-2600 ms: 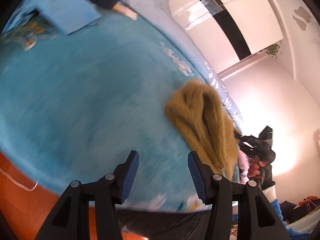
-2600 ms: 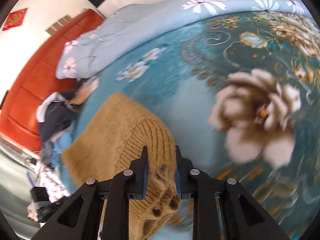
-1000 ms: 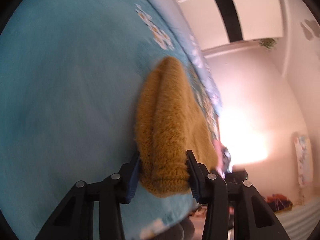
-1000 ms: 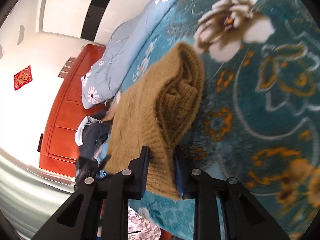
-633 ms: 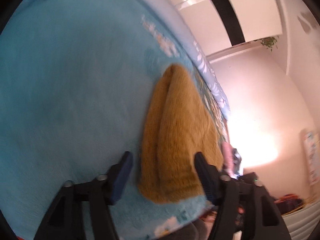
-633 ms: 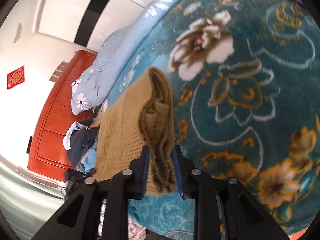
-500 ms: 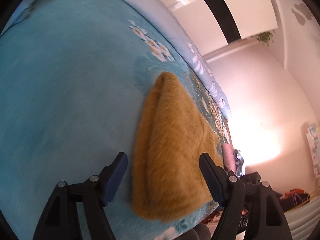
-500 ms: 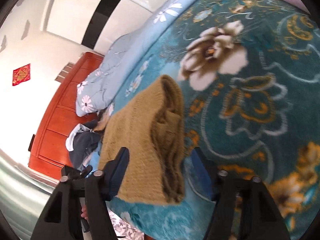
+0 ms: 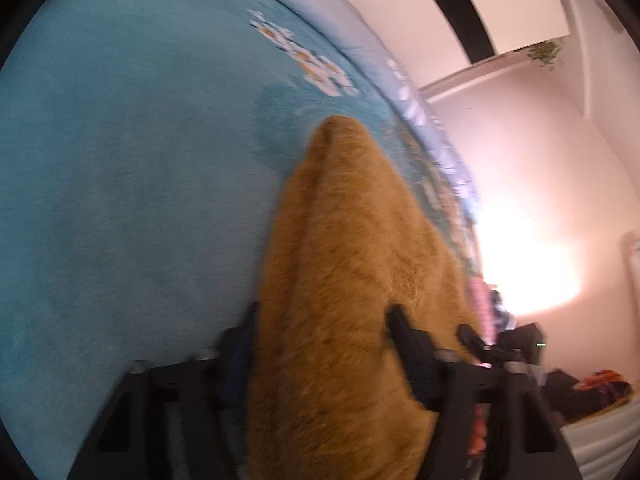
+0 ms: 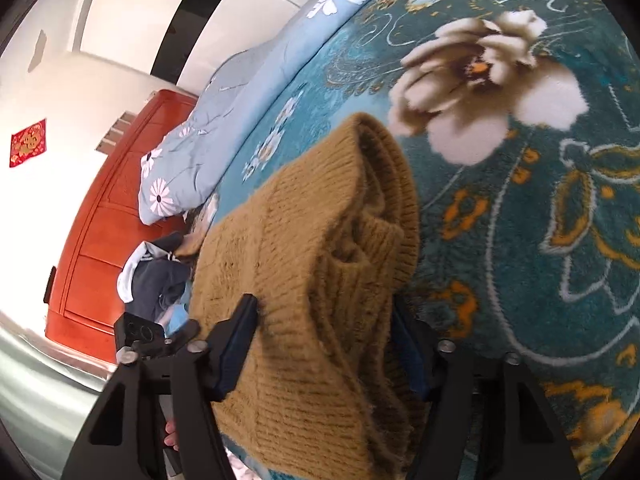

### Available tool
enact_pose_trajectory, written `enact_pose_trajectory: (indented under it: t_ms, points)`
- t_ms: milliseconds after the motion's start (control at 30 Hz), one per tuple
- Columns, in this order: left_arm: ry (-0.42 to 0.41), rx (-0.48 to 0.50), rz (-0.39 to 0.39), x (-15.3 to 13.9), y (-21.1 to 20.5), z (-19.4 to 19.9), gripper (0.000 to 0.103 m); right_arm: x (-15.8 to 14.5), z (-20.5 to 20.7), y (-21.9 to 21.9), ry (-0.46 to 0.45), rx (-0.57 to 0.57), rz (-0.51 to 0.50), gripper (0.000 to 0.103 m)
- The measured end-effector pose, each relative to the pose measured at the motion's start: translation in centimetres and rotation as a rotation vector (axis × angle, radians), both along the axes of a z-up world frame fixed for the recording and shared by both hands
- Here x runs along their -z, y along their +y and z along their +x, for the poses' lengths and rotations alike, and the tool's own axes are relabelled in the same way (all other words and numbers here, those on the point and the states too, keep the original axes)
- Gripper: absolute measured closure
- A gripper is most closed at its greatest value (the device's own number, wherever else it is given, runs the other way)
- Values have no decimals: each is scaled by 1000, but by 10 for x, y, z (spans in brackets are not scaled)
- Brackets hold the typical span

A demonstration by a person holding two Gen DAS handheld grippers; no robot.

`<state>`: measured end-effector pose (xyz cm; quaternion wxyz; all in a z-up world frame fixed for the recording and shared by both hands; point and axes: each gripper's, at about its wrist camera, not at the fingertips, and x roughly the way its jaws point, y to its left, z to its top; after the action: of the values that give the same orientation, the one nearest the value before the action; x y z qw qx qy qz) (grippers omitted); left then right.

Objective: Fold clothes
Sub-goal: 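Grasp the folded sweater with the right gripper while the left gripper grasps its other end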

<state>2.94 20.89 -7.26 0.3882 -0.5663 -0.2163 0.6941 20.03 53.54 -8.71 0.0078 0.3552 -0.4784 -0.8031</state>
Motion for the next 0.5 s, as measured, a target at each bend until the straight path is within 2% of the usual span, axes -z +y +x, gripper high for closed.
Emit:
enact_pose_trajectory:
  t_ms: [33,133,267,500]
  points:
    - [-6,-3,13,-1,-3,2,61,-1,-1,-1,-2,-3,-1,57]
    - [21,3,17,-12,-13,17,67,-8,4,-6,14,-1,4,61]
    - [91,35,-3,-39,-20,42,68,-24,10,-16,53,-37,11,62]
    - [142,96,16,-75,-4,72,68,-45,45,-12,116,-81,8,62]
